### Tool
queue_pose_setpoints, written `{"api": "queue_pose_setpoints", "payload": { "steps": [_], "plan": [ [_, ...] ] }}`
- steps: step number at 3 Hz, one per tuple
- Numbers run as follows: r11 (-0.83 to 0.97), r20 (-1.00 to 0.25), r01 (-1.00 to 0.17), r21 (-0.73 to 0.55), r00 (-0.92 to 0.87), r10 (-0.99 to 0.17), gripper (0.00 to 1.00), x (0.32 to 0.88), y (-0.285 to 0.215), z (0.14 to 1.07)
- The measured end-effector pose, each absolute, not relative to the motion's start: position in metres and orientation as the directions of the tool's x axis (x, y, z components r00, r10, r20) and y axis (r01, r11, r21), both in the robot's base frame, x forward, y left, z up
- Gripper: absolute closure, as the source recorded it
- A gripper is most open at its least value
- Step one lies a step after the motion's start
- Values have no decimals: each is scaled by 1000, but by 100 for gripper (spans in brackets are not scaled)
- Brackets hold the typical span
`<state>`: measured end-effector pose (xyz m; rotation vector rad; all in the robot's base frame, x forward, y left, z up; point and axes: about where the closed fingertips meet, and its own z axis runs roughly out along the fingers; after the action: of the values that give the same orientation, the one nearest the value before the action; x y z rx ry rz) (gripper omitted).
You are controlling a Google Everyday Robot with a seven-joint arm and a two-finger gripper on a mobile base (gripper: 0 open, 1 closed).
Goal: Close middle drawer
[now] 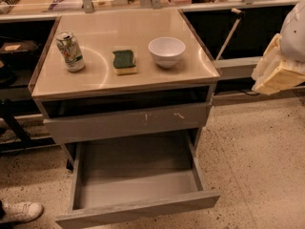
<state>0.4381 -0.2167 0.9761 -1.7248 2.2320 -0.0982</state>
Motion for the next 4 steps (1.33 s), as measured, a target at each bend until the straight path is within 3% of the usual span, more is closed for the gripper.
{"api": "queue_pose_setpoints", "payload": {
  "steps": [1,2,4],
  "plan": [
    [270,-207,-931,-245,-221,-953,88,438,-217,976],
    [270,-207,-931,-245,-222,-953,100,438,-217,976],
    [391,-261,-908,-151,-345,-902,100,397,-224,925]
  ]
}}
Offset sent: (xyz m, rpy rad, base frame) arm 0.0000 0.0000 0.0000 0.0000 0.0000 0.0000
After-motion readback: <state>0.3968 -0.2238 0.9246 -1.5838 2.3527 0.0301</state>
